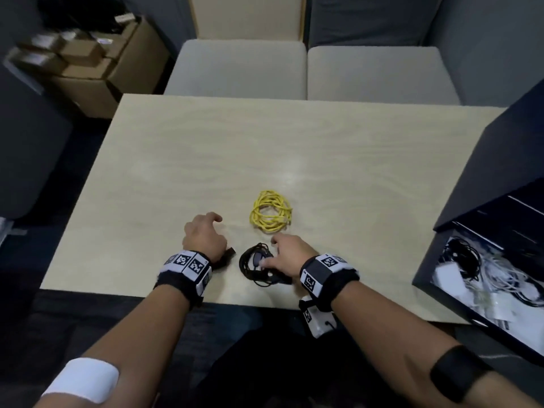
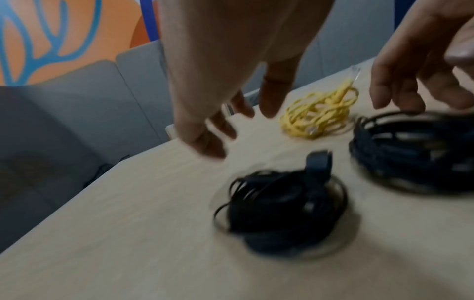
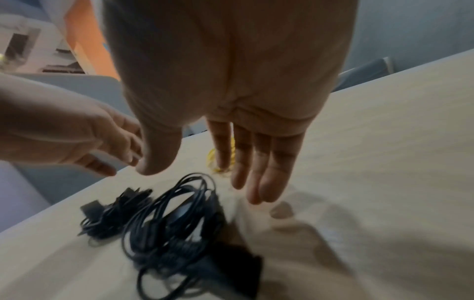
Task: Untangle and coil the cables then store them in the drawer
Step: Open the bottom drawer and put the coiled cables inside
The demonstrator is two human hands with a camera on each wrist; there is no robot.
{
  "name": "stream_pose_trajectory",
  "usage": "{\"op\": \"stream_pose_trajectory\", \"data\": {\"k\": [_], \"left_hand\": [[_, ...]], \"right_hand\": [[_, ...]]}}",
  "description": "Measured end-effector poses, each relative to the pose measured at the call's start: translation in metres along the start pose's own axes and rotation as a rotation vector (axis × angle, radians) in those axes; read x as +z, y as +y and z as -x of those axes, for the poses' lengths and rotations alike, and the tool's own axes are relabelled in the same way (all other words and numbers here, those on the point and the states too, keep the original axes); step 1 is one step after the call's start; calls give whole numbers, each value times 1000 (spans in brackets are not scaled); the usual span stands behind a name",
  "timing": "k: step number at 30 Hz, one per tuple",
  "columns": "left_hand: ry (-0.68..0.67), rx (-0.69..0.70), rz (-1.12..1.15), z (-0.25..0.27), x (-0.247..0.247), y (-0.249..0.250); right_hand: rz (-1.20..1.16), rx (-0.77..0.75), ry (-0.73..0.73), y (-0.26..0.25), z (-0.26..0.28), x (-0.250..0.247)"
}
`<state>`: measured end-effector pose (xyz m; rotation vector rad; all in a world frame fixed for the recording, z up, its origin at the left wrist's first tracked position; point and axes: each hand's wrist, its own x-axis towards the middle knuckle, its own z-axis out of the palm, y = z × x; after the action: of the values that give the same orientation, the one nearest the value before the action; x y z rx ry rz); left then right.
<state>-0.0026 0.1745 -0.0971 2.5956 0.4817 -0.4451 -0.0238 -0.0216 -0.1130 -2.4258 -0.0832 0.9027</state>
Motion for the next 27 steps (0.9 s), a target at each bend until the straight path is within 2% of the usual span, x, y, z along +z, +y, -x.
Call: {"op": "stream_pose_trajectory", "data": {"k": [2,4,10,15,22,27], "left_hand": [[-119,-88,-135,-2,1,-21],[-197,-86,-172,-4,5,-37],[-181,-42,-127,-12,12,-51],[-218,9,-21,-11,13,-50],[-446,273,33,-1,13,12],[-603,440,-99,10,23,76]], "right_hand": [[69,29,-5,-10,-8,12],[91,63,0,-17,-15,21],[132,83,41,-20,-18,30],[-49,122,94,-2,-8,13],[-310,195,271,47,30,-25],[-388,238,362,93,71,-50]]}}
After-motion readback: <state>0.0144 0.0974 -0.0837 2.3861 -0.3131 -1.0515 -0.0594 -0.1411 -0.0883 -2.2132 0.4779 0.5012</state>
